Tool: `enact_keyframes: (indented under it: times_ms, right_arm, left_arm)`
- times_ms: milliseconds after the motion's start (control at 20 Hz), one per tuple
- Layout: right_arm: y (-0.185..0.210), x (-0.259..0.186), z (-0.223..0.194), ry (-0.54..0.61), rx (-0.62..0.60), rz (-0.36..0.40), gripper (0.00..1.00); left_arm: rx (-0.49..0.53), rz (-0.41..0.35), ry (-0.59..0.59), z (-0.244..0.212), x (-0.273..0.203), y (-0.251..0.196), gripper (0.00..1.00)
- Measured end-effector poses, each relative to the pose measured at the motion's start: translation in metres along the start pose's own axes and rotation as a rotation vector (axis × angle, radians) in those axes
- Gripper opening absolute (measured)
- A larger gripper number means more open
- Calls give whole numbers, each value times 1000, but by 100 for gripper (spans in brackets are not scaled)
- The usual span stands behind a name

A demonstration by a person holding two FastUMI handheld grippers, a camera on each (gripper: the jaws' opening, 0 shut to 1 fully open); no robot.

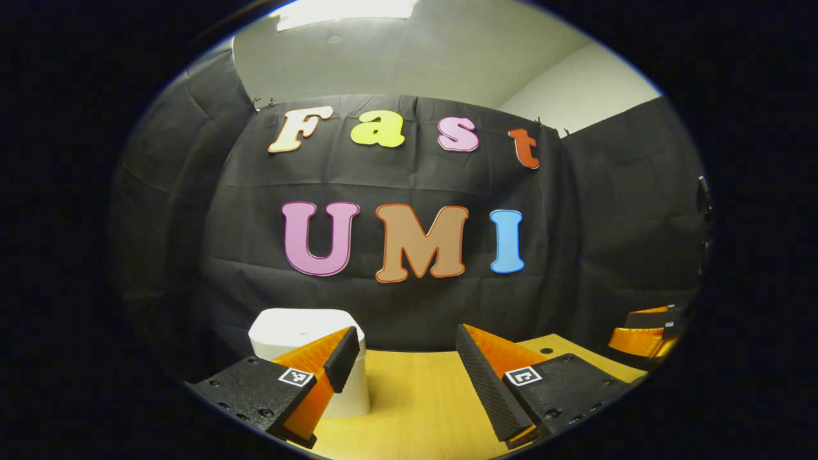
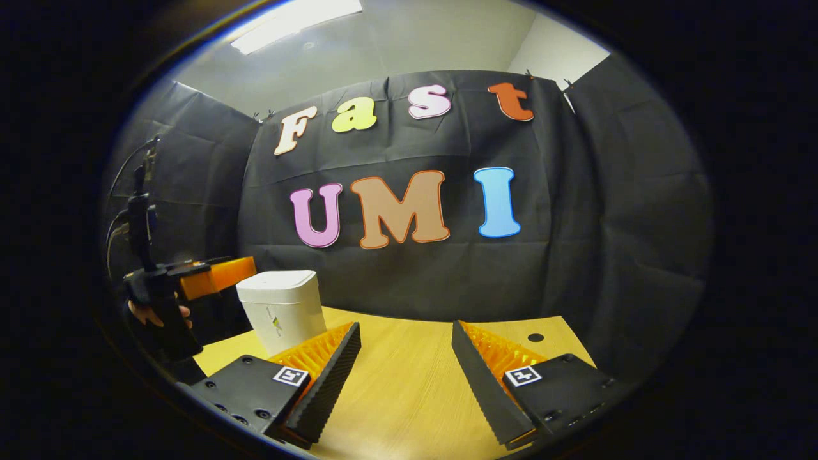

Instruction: Press the lid of the desktop garbage bin to open it, pick up the crumpled paper on the desktop and throw it into the bin, then pick up the pop can on the desktop and drop it into the bin, and finally close the garbage bin lid.

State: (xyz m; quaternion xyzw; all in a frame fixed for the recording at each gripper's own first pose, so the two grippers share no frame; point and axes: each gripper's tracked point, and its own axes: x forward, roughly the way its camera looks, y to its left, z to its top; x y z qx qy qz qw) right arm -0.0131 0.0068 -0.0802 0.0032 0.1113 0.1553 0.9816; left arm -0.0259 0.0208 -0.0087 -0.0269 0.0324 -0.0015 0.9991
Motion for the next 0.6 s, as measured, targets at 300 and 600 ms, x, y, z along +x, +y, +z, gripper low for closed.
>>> enact_keyframes:
  times_ms: [300,600]
  right_arm:
    - [15,-13,6,-46,32,-86,95]
    - [14,-30,8,-58,26,-136,95]
  left_arm:
    - [-63,-78,10,-7,-16,-25,93]
    - [-72,-99,34,-10,-20,-16,93]
